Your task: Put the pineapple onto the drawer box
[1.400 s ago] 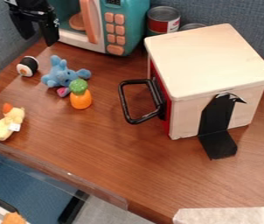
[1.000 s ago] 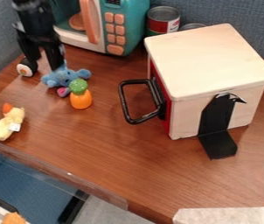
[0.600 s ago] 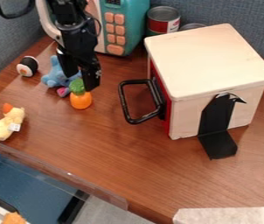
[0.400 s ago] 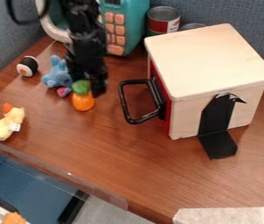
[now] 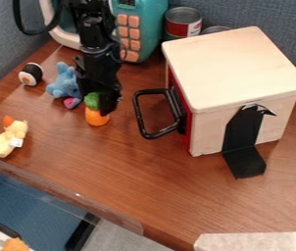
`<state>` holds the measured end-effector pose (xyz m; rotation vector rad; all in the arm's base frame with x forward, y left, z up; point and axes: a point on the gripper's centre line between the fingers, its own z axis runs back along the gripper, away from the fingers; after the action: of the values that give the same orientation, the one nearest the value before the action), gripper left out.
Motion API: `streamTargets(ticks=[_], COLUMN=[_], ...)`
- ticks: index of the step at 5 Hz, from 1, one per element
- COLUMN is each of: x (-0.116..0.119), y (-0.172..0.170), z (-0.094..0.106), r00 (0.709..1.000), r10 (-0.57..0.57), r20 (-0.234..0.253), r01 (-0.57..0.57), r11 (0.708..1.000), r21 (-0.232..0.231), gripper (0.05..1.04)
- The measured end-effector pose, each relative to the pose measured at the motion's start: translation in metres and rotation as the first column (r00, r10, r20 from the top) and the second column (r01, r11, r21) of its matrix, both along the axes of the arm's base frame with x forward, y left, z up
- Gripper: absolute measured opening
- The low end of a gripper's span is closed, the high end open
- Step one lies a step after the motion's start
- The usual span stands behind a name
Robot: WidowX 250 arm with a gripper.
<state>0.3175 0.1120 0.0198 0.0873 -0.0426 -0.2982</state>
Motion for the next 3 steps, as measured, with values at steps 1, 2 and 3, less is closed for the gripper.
streamTargets(ticks=[1, 2, 3], x=[-0.005, -0.007, 0.002], y=[-0.003, 0.0, -0.016], z=[0.014, 0.039, 0.086], r00=[1.0, 1.0, 0.998], r10=[-0.013, -0.017, -0.032], r20=[0.012, 0.023, 0.062], r01=[0.014, 0.02, 0.044], r11=[0.999, 0.993, 0.98], r21=[-0.049, -0.112, -0.192], gripper=[0.591, 0.59, 0.59])
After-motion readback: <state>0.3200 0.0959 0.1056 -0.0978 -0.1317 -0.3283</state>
